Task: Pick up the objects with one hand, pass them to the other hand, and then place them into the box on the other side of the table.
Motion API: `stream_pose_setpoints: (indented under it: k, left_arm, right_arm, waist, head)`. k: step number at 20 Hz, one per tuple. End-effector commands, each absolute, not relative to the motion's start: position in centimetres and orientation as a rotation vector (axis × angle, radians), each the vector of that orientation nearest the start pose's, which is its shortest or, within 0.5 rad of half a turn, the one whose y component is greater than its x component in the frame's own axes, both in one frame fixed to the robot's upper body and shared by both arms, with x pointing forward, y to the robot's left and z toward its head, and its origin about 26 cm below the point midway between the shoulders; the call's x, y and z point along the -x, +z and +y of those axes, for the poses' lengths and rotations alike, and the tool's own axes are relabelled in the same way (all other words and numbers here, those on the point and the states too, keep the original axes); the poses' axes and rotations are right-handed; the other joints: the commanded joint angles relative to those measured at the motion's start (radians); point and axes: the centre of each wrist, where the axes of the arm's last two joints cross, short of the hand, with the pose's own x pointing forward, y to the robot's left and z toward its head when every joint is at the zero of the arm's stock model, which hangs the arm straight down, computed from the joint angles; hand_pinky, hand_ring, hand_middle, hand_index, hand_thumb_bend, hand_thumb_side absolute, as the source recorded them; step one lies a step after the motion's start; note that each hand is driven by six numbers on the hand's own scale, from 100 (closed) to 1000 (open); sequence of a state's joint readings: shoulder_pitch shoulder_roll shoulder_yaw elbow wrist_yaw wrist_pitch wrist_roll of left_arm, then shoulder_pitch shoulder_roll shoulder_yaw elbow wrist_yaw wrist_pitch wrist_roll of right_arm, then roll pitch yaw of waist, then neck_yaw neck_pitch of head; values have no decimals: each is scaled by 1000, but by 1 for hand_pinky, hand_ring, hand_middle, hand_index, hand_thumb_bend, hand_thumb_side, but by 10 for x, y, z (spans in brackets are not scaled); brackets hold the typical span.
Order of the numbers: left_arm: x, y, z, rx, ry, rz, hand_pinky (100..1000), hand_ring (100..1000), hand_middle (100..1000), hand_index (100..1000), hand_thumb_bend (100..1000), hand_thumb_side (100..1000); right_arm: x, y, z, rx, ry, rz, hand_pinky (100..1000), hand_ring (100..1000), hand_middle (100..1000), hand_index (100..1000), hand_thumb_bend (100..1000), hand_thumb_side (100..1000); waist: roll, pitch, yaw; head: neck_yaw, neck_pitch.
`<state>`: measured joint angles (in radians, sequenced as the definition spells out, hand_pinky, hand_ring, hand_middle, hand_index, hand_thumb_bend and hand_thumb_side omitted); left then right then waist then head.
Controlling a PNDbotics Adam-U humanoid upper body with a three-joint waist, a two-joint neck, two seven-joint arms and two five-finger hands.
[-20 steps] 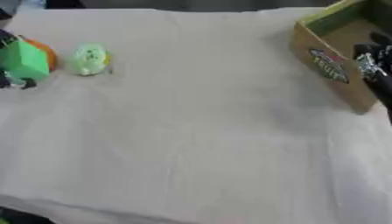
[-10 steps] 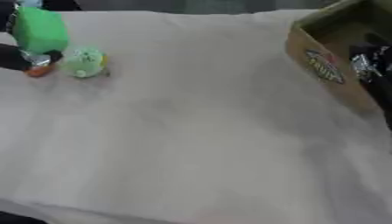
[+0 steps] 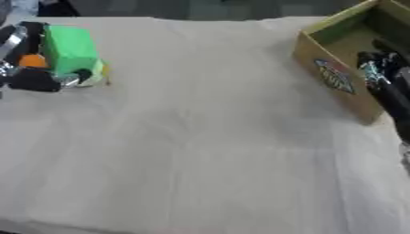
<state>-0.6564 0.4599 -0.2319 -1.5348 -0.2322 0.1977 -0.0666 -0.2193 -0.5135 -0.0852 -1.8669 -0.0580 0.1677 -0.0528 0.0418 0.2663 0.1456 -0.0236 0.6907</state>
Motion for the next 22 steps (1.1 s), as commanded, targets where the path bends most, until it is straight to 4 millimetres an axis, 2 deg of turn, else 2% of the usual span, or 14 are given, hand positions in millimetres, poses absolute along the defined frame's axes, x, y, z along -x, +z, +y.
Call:
stream_pose_setpoints:
  k: [1,5,9,10,11,14,22]
  left_arm:
    - [-394,200,218,-465,-780,-1927,547,511,505,510,189,100]
    - [-396,191,201,-483,-801,-1970,547,511,505,510,214,100]
    - [-397,181,188,-443,-808,-1999,545,503,499,508,172,100]
    - [-398,177,185,-422,-798,-2006,546,501,498,507,193,100]
    - [-398,173,184,-405,-791,-2012,546,501,498,507,160,100]
    - [-400,164,180,-380,-788,-2033,541,498,496,506,158,100]
    - [-402,158,167,-317,-843,-2041,543,497,496,507,152,100]
  right_arm:
    - [-303,191,-331,427,319,-1954,1000,934,848,1000,100,711]
    - [-303,193,-330,419,313,-1969,1000,935,850,1000,100,719]
    - [-303,196,-328,412,315,-1985,1000,935,850,1000,100,700]
    - [-303,198,-328,410,319,-1991,1000,935,850,1000,100,703]
    - [-302,200,-327,408,325,-1997,1000,935,850,1000,100,693]
    - [-301,205,-325,399,340,-2017,1000,935,850,1000,100,683]
    - [-297,220,-317,385,464,-2059,1000,936,852,992,100,652]
  waist:
    - [-4,-13,2]
    - [-8,-13,4]
    - [-11,-13,5]
    - [-12,-13,4]
    - [-14,-13,4]
    - [-16,-13,2]
    - [-23,-23,-5]
  head:
    - [-1,-20]
    - [4,-27]
    - [4,-30]
    - [3,-30]
    - [3,-29]
    - [-3,-30]
    - [-18,-7]
